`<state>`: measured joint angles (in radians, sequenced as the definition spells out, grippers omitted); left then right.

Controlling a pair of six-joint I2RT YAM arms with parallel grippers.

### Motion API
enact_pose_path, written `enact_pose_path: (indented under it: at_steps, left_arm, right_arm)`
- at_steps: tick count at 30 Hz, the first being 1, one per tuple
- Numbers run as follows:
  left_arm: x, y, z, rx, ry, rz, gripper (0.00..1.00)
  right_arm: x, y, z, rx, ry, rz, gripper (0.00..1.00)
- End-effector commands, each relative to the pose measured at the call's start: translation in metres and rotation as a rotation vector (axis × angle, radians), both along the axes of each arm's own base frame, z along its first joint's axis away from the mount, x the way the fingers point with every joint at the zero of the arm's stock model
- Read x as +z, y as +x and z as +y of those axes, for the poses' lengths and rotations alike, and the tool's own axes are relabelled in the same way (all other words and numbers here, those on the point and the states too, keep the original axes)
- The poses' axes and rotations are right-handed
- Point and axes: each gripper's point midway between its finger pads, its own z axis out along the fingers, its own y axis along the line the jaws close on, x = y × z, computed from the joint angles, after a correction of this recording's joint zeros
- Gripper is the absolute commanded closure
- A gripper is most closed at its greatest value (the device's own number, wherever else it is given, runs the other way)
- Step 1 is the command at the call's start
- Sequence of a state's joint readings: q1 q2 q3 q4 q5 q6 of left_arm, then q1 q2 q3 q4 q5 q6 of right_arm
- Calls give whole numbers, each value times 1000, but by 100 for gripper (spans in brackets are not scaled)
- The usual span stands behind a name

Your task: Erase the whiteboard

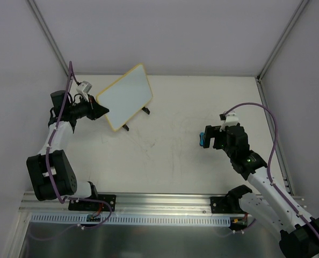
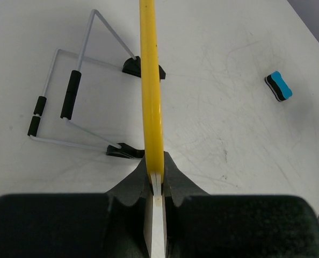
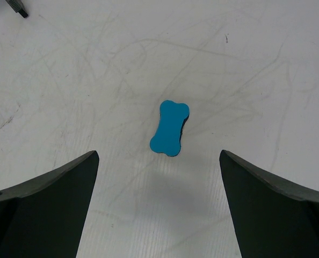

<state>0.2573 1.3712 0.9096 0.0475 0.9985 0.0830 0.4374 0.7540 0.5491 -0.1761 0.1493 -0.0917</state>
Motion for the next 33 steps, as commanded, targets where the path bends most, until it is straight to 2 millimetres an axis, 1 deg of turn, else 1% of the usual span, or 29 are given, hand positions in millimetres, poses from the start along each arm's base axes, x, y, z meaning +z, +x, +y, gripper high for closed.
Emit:
enact_pose_path:
  at_steps: [1, 2, 4, 8, 11, 12, 14, 16, 20, 21, 24, 31, 32, 33]
  left_arm:
    - [58, 13, 1, -106, 36, -252, 100]
    - [57, 14, 0, -120, 26, -247, 100]
    - [56, 17, 5, -109, 29, -243, 100]
    - [44, 21, 12, -99, 22, -215, 100]
    - [37, 25, 18, -99, 9, -197, 100]
    - [30, 27, 19, -103, -4, -175, 100]
    - [28, 27, 17, -129, -26, -163, 100]
    - [19, 27, 18, -136, -32, -147, 100]
    - [8, 29, 21, -133, -35, -118, 100]
    - [2, 31, 23, -127, -43, -96, 100]
    - [-9, 32, 25, -124, -47, -67, 100]
    - [-37, 30, 29, -92, -36, 5, 100]
    - [-42, 30, 29, -85, -35, 20, 99]
    - [-44, 30, 30, -79, -32, 28, 95]
  right_arm:
    - [7, 5, 1, 6, -3, -34, 1]
    - [6, 5, 1, 4, -4, -33, 1]
    - [6, 6, -1, -3, -10, -32, 1]
    - [6, 7, -4, -19, -21, -38, 1]
    - [5, 8, 0, -2, -19, -27, 1]
    - [4, 7, 0, 2, -20, -21, 1]
    - [3, 8, 0, -2, -21, -20, 1]
    - [3, 8, -1, -3, -23, -20, 1]
    - [3, 9, -1, -3, -27, -18, 1]
    - [2, 9, -1, -5, -28, -17, 1]
    - [2, 9, -1, -4, -29, -18, 1]
    - [1, 9, -1, -3, -29, -14, 1]
    - [1, 9, 0, -2, -29, -14, 1]
    - [1, 9, -1, -3, -28, -16, 1]
